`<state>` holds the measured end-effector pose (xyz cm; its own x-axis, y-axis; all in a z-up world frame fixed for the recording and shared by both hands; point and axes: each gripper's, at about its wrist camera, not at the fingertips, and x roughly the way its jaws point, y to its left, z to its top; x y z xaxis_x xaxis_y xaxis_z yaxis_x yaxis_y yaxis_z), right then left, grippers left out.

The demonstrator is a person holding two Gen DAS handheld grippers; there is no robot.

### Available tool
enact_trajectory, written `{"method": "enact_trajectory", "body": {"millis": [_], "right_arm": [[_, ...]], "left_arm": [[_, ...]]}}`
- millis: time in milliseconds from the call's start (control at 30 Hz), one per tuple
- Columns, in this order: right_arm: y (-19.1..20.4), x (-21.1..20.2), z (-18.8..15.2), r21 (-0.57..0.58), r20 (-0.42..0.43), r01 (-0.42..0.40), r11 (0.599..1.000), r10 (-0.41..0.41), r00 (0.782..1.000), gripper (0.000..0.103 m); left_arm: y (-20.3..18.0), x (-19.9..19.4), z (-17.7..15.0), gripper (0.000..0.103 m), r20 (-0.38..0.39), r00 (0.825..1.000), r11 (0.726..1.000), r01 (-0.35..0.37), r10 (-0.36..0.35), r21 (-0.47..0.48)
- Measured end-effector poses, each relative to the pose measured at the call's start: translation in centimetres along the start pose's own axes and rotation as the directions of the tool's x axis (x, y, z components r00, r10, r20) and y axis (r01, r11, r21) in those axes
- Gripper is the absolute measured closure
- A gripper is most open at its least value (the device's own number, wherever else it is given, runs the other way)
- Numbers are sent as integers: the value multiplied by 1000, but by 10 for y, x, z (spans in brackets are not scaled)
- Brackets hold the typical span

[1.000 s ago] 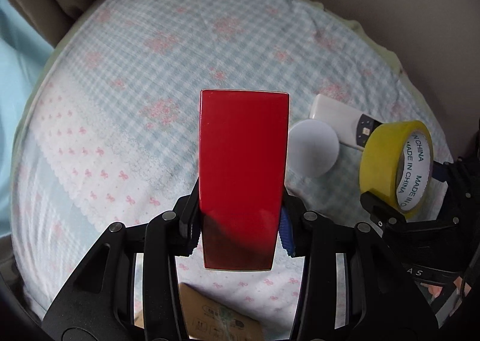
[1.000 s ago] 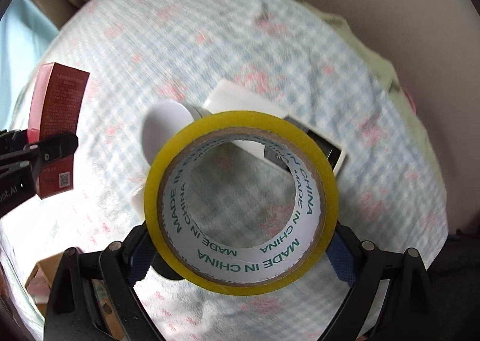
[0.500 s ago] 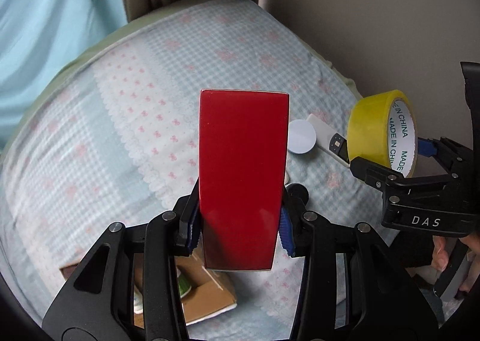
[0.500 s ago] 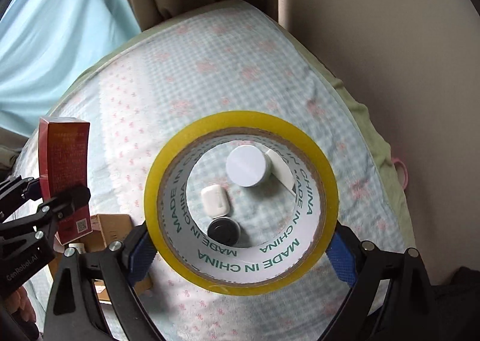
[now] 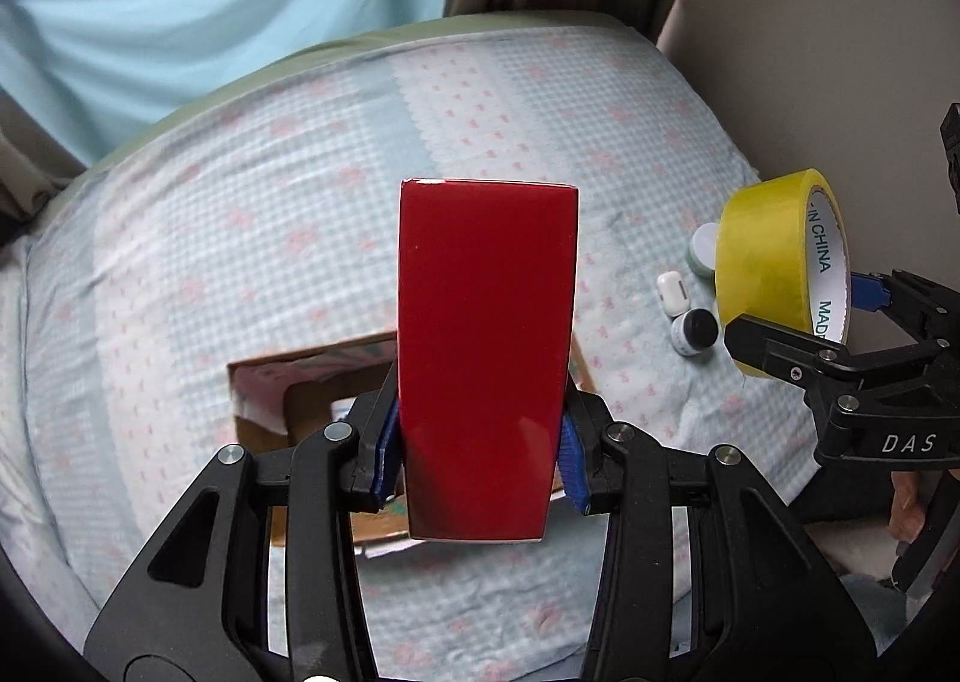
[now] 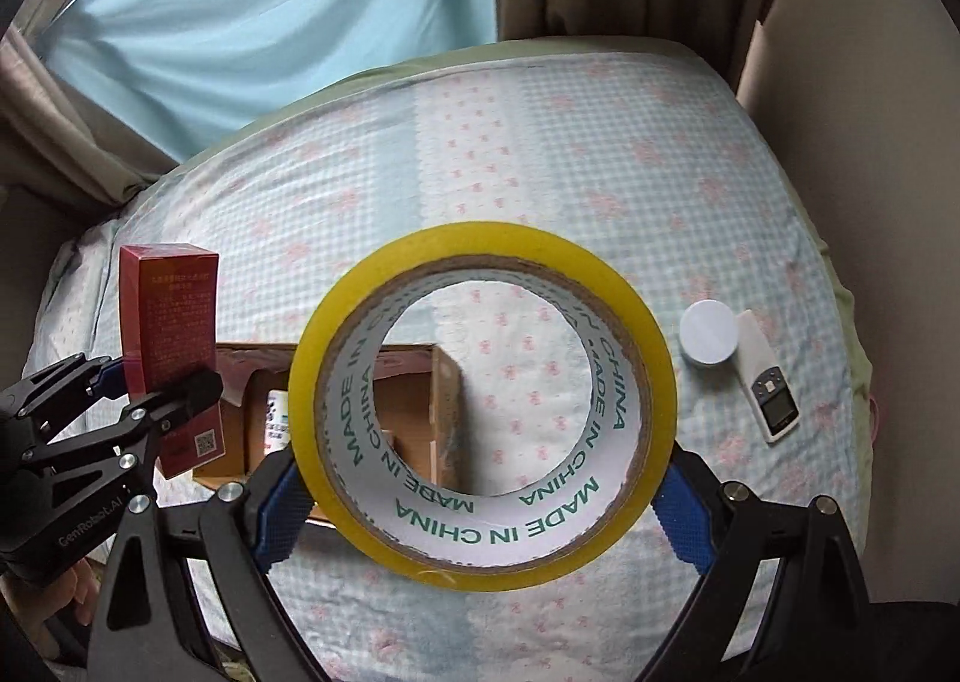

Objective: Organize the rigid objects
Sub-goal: 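Carry the red box and tape roll into the box and release both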

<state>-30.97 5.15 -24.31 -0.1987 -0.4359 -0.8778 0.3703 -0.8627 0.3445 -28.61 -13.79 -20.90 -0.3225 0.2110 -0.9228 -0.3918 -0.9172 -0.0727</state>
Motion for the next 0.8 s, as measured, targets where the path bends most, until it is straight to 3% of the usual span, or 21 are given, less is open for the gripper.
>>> {"method": "enact_trajectory", "body": {"millis": [333, 567, 800], "right_arm": [[85, 20, -16, -41, -61, -66, 997, 64, 996, 9], [119, 59, -24, -51, -163, -54, 997, 45, 986, 9], [129, 121, -30, -86, -329, -26, 996, -4, 944, 9]], "left_arm": [[96, -7, -46, 65, -4, 1000, 997, 12, -12, -80], [142, 34, -60, 65, -56, 998, 996, 18, -22, -82], [158, 97, -78, 65, -163, 986, 998, 17, -26, -57]]}}
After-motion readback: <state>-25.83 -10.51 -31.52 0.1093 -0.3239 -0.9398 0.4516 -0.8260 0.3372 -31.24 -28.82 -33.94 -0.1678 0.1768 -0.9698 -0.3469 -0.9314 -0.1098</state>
